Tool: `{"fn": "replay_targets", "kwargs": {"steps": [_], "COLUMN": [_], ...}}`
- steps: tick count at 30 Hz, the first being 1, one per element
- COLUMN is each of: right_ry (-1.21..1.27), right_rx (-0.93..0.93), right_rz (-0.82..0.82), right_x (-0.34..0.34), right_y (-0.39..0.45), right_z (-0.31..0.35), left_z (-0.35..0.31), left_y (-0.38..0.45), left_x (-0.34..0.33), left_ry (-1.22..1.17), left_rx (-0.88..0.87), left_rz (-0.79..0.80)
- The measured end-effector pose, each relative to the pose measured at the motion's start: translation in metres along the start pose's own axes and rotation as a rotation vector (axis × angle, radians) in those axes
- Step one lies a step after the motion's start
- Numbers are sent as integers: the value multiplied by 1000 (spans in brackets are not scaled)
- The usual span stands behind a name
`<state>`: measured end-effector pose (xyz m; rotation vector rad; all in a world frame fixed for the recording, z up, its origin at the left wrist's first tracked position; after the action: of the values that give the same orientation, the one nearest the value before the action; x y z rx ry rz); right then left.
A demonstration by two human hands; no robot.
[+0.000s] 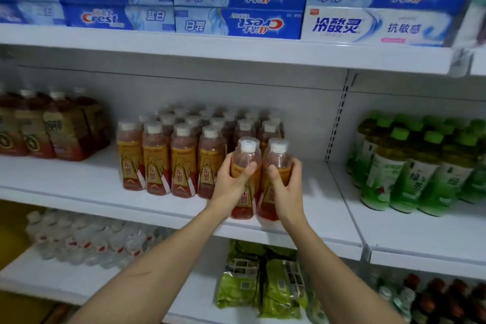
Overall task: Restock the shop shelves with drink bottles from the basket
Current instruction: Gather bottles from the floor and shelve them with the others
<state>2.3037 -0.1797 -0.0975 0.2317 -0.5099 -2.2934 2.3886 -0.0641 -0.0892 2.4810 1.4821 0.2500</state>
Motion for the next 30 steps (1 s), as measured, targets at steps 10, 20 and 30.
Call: {"fn": "replay_targets", "kwargs": {"steps": [10, 20, 30], "right_ry": [41, -110, -211], "right_rx": [-44, -152, -186], "right_rz": [110, 118, 149], "right_x": [13, 18, 21], "right_y": [-5, -19, -12], "right_z": [-21, -35, -43], "left_z": [39, 52, 58], "left_y": [-10, -16, -21], "left_x": [5, 6, 3], "left_ry": [205, 416, 410], "left_rx": [12, 14, -23], "left_rz": [36, -25, -235]}}
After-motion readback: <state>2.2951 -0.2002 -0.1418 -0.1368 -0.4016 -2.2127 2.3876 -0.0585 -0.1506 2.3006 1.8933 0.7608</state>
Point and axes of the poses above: each hand's wrist, its own y-axis towards the middle knuckle, its own x-axis out of the back of the hand, z = x × y, the point moved 2 cm from there along y, towards the middle knuckle, and after that the axes turned 1 degree about -z, right-handed, at the moved point
